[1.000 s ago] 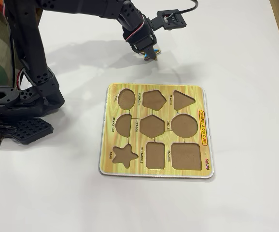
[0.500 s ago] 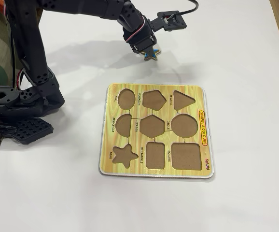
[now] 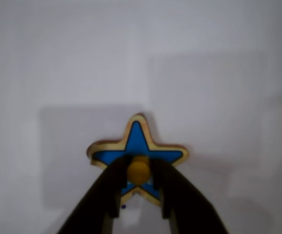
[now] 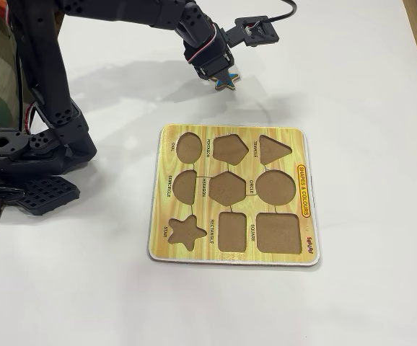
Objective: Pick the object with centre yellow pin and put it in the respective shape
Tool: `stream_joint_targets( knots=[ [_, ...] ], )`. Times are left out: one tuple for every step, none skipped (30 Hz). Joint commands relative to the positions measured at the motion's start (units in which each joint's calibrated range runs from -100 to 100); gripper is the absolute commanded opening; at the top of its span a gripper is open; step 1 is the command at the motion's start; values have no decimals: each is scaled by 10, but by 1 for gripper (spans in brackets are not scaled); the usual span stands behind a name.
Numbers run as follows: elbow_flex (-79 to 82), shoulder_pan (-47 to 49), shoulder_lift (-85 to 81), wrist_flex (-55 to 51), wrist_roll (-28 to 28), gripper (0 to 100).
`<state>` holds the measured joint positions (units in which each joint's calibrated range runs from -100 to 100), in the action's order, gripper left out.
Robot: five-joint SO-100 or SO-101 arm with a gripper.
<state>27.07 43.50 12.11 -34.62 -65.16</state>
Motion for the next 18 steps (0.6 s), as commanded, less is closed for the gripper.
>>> stream_joint_targets(
  knots=[
    [-13, -6, -3, 3, 3, 4],
    [-13, -6, -3, 3, 3, 4],
    [-13, -6, -4, 3, 3, 4],
    [-13, -6, -4, 3, 3, 4],
    [-13, -6, -4, 3, 3, 4],
    [-13, -6, -4, 3, 3, 4],
    [-13, -6, -4, 3, 3, 3],
    [-13, -6, -4, 3, 3, 1],
    [-13, -6, -4, 3, 3, 1],
    [-13, -6, -4, 3, 3, 1],
    [-13, -6, -4, 3, 3, 1],
    [-13, -6, -4, 3, 3, 1],
    [-13, -6, -4, 3, 3, 1],
    [-13, -6, -4, 3, 3, 1],
    [-13, -6, -4, 3, 3, 1],
    [-13, -6, -4, 3, 3, 1],
    [-13, -6, -4, 3, 3, 1],
    [-13, -6, -4, 3, 3, 1]
  ],
)
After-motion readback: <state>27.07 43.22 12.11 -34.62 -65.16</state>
